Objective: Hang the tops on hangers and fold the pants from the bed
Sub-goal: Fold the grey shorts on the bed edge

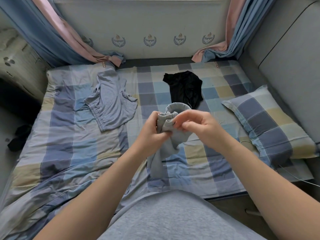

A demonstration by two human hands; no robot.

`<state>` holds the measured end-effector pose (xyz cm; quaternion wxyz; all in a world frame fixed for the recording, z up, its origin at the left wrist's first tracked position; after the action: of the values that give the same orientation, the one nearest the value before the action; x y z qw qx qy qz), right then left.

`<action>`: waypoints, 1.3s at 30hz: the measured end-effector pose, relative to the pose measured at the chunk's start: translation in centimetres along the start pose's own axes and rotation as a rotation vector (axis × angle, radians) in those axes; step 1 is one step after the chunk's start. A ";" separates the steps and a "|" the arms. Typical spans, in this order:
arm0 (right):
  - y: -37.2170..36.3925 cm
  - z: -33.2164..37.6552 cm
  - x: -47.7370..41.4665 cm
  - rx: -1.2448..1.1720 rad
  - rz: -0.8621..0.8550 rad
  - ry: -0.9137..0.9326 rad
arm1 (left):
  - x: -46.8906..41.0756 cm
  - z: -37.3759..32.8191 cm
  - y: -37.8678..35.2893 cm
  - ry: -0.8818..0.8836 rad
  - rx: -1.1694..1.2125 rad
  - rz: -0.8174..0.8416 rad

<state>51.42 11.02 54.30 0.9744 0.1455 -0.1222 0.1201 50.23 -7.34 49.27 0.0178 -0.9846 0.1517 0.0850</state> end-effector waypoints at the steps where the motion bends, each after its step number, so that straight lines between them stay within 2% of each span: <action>1: 0.4 -0.4 0.0 -0.076 -0.051 -0.003 | -0.1 0.0 0.3 0.013 0.023 -0.024; 4: 1.4 -3.2 -0.2 -0.156 -0.254 -0.070 | -0.3 0.0 1.8 0.066 0.146 -0.050; 6: 1.3 -5.8 -0.1 -0.159 -0.254 -0.229 | -0.4 -0.1 2.5 0.080 0.209 0.019; 8: 0.4 -8.3 0.3 -0.290 -0.107 -0.392 | -0.2 -0.1 2.8 0.105 0.284 0.067; 11: -1.3 -11.3 0.8 -0.476 0.157 -0.503 | -0.1 -0.2 3.1 0.177 0.462 0.105; 14: -2.5 -12.3 1.1 -0.531 0.319 -0.525 | 0.0 0.0 3.7 0.233 0.521 0.093; 17: -2.6 -11.5 0.8 -0.590 0.360 -0.479 | 0.0 0.6 4.5 0.277 0.517 0.021; 25: 0.4 -11.6 -0.8 -0.571 0.124 -0.480 | -0.3 2.2 4.6 0.355 0.275 -0.015; 30: 3.8 -11.0 -4.0 -0.284 -0.093 -0.338 | -3.0 4.1 2.8 0.360 -0.045 -0.087; 35: 7.6 -8.6 -7.9 -0.115 -0.209 -0.210 | -7.5 3.3 0.8 0.224 -0.246 -0.177; 39: 11.0 -7.0 -9.4 -0.005 -0.269 -0.129 | -9.6 2.0 -0.8 0.111 -0.256 -0.197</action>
<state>41.05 21.58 48.02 0.9722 0.1657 -0.1641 -0.0216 41.13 -3.65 48.99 -0.1078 -0.9921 0.0430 0.0470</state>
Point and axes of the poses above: each hand's wrist, its own x-axis away from the middle knuckle, its own y-axis out of the back of the hand, z = x × y, the point moved 1 cm from there along -x, towards the middle knuckle, and after that the axes turned 13 degrees about -y, right-handed, at the moved point
